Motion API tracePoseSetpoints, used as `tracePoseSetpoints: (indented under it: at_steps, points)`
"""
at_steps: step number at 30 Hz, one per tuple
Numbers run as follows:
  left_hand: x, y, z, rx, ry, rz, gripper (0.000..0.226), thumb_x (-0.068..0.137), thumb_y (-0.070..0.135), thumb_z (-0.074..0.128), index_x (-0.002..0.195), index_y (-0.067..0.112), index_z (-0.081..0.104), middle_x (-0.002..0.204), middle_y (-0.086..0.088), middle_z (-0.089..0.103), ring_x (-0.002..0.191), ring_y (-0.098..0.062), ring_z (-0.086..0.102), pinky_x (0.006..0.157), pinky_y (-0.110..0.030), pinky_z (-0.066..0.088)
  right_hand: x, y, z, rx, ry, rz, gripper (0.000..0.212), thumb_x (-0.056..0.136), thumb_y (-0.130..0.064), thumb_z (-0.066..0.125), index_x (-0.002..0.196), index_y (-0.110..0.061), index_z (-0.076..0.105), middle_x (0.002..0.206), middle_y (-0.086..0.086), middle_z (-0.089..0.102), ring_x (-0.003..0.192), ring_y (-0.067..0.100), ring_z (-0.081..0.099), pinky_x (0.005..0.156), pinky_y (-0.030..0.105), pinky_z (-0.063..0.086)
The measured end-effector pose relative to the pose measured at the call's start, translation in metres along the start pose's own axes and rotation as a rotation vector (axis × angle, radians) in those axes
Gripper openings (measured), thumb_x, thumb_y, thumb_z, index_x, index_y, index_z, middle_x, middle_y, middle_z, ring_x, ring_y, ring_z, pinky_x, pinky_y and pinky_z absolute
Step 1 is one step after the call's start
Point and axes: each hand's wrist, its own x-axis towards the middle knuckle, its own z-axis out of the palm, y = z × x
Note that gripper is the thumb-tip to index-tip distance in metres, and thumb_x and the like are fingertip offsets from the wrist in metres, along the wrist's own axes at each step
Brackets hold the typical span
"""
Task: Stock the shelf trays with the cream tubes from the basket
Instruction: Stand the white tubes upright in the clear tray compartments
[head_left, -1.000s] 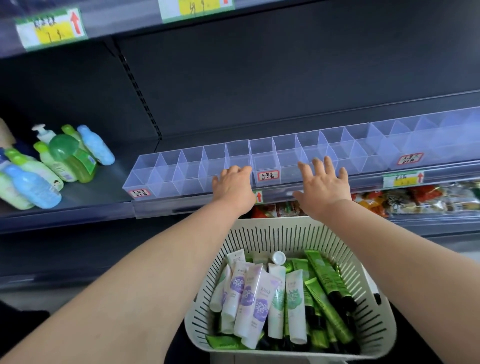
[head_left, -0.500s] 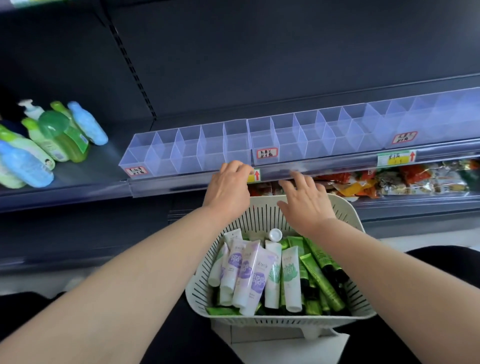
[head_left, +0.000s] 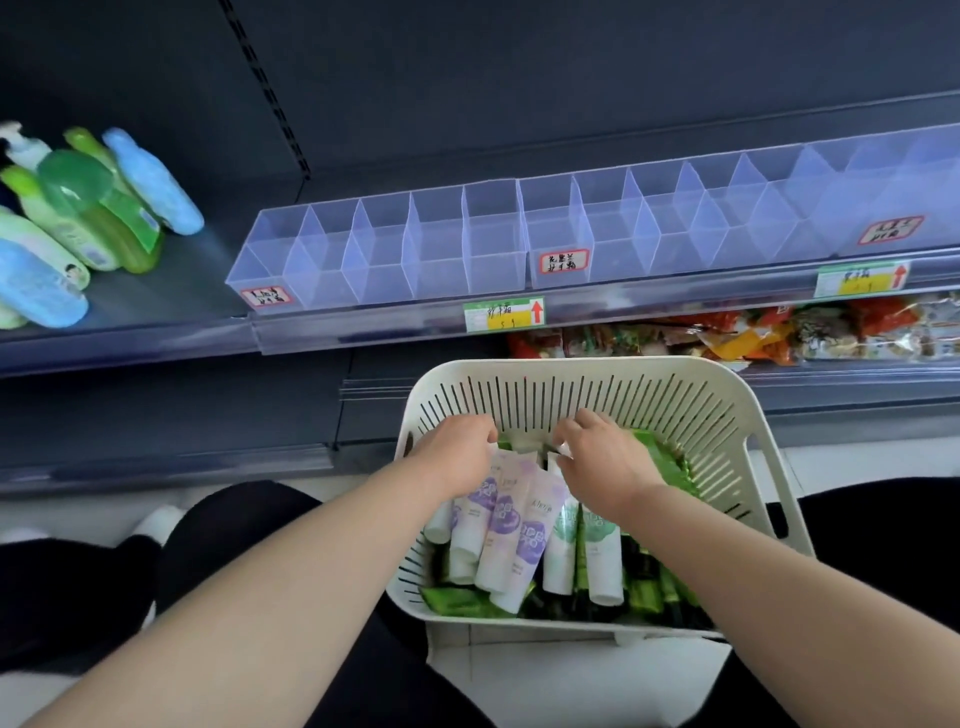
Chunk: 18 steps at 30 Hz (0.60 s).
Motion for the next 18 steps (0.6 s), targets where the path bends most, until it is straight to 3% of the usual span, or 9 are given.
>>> tracePoseSetpoints:
  at_steps: [2, 6, 8, 11, 14, 18]
  points:
    - [0.002, -0.002, 0.007, 0.001, -0.032, 0.001, 0.044, 0.087, 0.003, 0.051, 0.126, 0.023, 0.055, 0.125, 0.000, 0.057, 0.105, -0.018, 0.053, 0.081, -0.031, 0.045, -0.004, -0.007, 0.010, -0.007, -0.037, 0.045, 0.026, 0.093, -0.034, 0.047, 0.116, -0.022, 0.054, 0.112, -0.001, 0.053, 0.109, 0.021, 0.051, 0.078, 0.035, 0.049]
    - [0.003, -0.001, 0.018, 0.058, -0.139, 0.131, 0.067, 0.085, -0.001, 0.050, 0.146, 0.024, 0.035, 0.144, -0.002, 0.045, 0.128, -0.022, 0.042, 0.100, -0.037, 0.040, -0.007, -0.013, 0.028, 0.044, -0.171, 0.102, 0.037, 0.094, -0.035, 0.047, 0.127, -0.019, 0.048, 0.119, 0.004, 0.052, 0.107, 0.024, 0.051, 0.078, 0.035, 0.045]
    - [0.003, 0.002, 0.020, 0.057, -0.165, 0.166, 0.069, 0.086, 0.001, 0.047, 0.148, 0.027, 0.031, 0.145, -0.003, 0.045, 0.132, -0.024, 0.038, 0.104, -0.040, 0.037, -0.006, -0.012, 0.029, 0.105, -0.175, 0.116, 0.036, 0.093, -0.034, 0.051, 0.126, -0.019, 0.051, 0.116, 0.005, 0.055, 0.104, 0.024, 0.053, 0.077, 0.033, 0.044]
    - [0.004, 0.011, 0.024, 0.088, -0.196, 0.215, 0.048, 0.090, 0.011, 0.041, 0.135, 0.028, 0.044, 0.129, -0.003, 0.053, 0.124, -0.027, 0.041, 0.103, -0.049, 0.036, -0.007, -0.006, 0.025, 0.270, -0.189, 0.194, 0.033, 0.088, -0.032, 0.060, 0.118, -0.020, 0.059, 0.100, 0.001, 0.062, 0.088, 0.019, 0.058, 0.067, 0.025, 0.040]
    - [0.008, 0.012, 0.024, 0.203, -0.210, 0.232, 0.032, 0.091, 0.016, 0.047, 0.121, 0.024, 0.050, 0.118, -0.003, 0.051, 0.115, -0.025, 0.041, 0.099, -0.045, 0.037, -0.011, -0.001, 0.017, 0.383, -0.236, 0.239, 0.022, 0.086, -0.029, 0.064, 0.103, -0.017, 0.067, 0.081, -0.001, 0.063, 0.067, 0.013, 0.056, 0.054, 0.028, 0.045]
    - [0.012, 0.008, 0.018, 0.133, -0.209, 0.238, 0.007, 0.096, 0.032, 0.048, 0.103, 0.032, 0.047, 0.107, 0.005, 0.040, 0.106, -0.016, 0.035, 0.086, -0.034, 0.032, -0.013, 0.000, 0.009, 0.465, -0.280, 0.208, 0.013, 0.086, -0.023, 0.062, 0.092, -0.013, 0.067, 0.088, 0.005, 0.068, 0.072, 0.018, 0.062, 0.064, 0.036, 0.054]
